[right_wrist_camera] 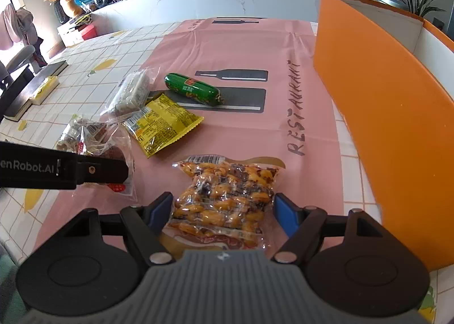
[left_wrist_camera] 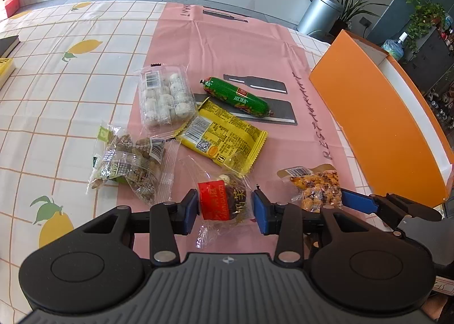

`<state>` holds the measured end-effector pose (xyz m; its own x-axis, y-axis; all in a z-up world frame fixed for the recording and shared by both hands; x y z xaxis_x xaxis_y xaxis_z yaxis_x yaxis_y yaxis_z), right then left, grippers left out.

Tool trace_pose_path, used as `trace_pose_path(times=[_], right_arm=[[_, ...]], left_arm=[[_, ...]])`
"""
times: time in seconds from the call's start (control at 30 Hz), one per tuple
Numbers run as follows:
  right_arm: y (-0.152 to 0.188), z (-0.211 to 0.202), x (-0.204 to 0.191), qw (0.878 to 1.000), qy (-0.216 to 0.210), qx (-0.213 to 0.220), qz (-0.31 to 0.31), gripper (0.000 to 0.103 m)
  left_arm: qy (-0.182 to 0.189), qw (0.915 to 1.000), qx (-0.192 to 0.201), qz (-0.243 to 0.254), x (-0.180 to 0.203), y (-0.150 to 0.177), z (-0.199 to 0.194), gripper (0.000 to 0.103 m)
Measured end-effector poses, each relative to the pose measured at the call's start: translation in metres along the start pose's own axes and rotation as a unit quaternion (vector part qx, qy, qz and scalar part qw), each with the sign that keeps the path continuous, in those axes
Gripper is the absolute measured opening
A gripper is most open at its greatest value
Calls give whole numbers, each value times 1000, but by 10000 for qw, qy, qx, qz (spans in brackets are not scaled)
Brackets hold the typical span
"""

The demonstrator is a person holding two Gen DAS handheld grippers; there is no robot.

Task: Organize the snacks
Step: 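Carry both bags over the orange box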

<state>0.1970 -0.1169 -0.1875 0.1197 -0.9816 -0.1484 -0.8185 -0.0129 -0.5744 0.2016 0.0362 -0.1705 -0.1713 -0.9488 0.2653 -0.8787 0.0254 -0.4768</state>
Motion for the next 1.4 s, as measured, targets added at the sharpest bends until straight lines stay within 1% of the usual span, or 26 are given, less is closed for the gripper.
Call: trace_pose_path(times=[0.17,0.4,0.7,0.87,1.03,1.23,1.4], right_arm=[[-6,-15,1,9999,-57,88,-8,74],[-13,-50,9,9994,-54,285,-201,74],[-35,-107,32,9967,-23,689,-429,74],[-45,-137,54,9947,149,848,-556,74],[-50,-156,85,9954,197,787,-506,74],[-52,-170,129,9959,372,655,-491,74],[-52,-170,171,9961,565,452,-503,74]], left_arm=[[-21,10000,42,43,8,-2,-9,46],[-33,9998,209,58,26,-8,-29,46],[-41,9982,517,298,70,-19,-60,46],[67,9964,703,469,102,-29,-75,45],[252,9942,758,724,141,-36,-78,45],[572,9916,684,932,184,-47,-66,45],[751,9872,580,1283,219,-58,-50,45]])
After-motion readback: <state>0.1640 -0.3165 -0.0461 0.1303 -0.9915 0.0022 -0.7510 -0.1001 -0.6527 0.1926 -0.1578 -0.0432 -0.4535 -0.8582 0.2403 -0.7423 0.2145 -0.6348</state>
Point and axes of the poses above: each gripper's, at about its wrist camera, not at the fingertips, and z roughly the way its jaws point, x to its right, y to its underside, the point moved 8 cm from there along z, roughly the way its jaws point, and after that the axes turned 1 degree about z, right-handed, at the moved point
